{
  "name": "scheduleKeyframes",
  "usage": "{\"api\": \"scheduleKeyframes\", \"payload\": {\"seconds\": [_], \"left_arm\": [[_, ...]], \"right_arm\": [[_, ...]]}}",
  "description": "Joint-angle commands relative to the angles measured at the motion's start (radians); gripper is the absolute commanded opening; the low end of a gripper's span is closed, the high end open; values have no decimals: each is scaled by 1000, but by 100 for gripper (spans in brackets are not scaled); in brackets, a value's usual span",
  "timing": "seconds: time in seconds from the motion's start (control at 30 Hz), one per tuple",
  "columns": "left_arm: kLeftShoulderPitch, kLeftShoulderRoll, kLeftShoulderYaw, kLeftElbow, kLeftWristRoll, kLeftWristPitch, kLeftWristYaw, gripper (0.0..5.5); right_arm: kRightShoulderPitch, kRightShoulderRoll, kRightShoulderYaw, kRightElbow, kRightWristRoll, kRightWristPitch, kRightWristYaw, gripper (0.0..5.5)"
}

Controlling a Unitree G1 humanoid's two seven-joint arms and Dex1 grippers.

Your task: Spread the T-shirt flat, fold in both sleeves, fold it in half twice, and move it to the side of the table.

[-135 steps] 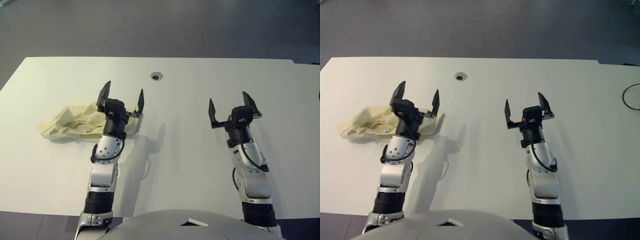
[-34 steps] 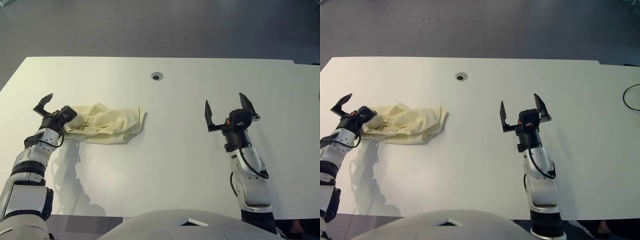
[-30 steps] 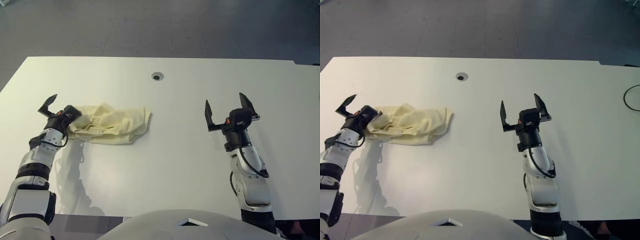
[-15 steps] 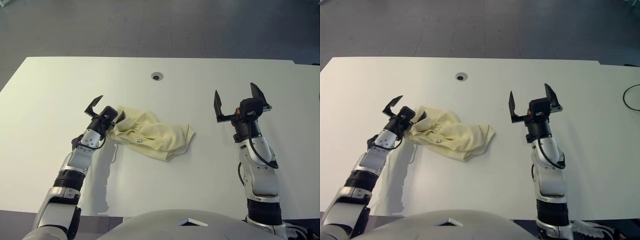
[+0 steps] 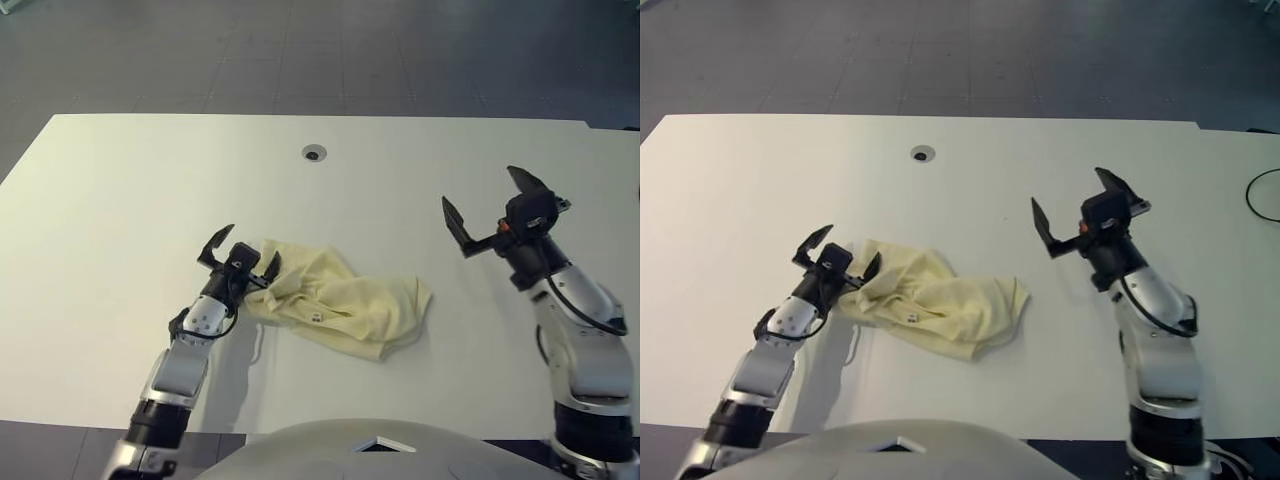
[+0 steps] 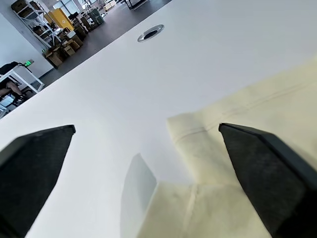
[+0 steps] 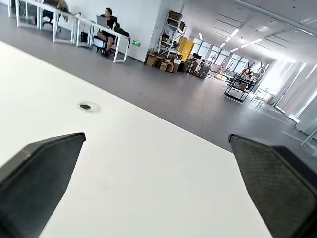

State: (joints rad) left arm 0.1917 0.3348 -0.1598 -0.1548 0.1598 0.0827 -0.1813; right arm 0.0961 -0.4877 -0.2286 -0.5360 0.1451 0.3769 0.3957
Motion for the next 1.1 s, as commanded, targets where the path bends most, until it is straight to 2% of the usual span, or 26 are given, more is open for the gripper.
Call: {"api": "scheduleKeyframes", "payload": {"seconds": [0.03, 0.17, 0.3, 0.43, 0.8, 0.97, 1.1], "left_arm": [[142, -44, -20, -36, 2, 86, 20, 540], [231, -87, -36, -114, -1, 117, 45, 540], [278, -119, -41, -170, 0, 138, 68, 540], [275, -121, -25, -194, 12, 143, 79, 540], [202, -132, 12, -377, -42, 140, 55, 540], [122, -141, 95, -495, -148, 160, 26, 540], [76, -156, 137, -543, -261, 127, -6, 540]], "right_arm": [[13, -78, -58, 18, 32, 26, 67, 537], [70, -179, -92, -29, 122, 33, 233, 537], [222, -304, -118, -129, 212, 38, 455, 537], [306, -351, -167, -208, 319, 85, 556, 537], [554, -375, -38, -329, 136, 20, 556, 537], [558, -384, 97, -309, 20, -41, 530, 537], [516, -370, 160, -314, -22, -55, 500, 537]]}}
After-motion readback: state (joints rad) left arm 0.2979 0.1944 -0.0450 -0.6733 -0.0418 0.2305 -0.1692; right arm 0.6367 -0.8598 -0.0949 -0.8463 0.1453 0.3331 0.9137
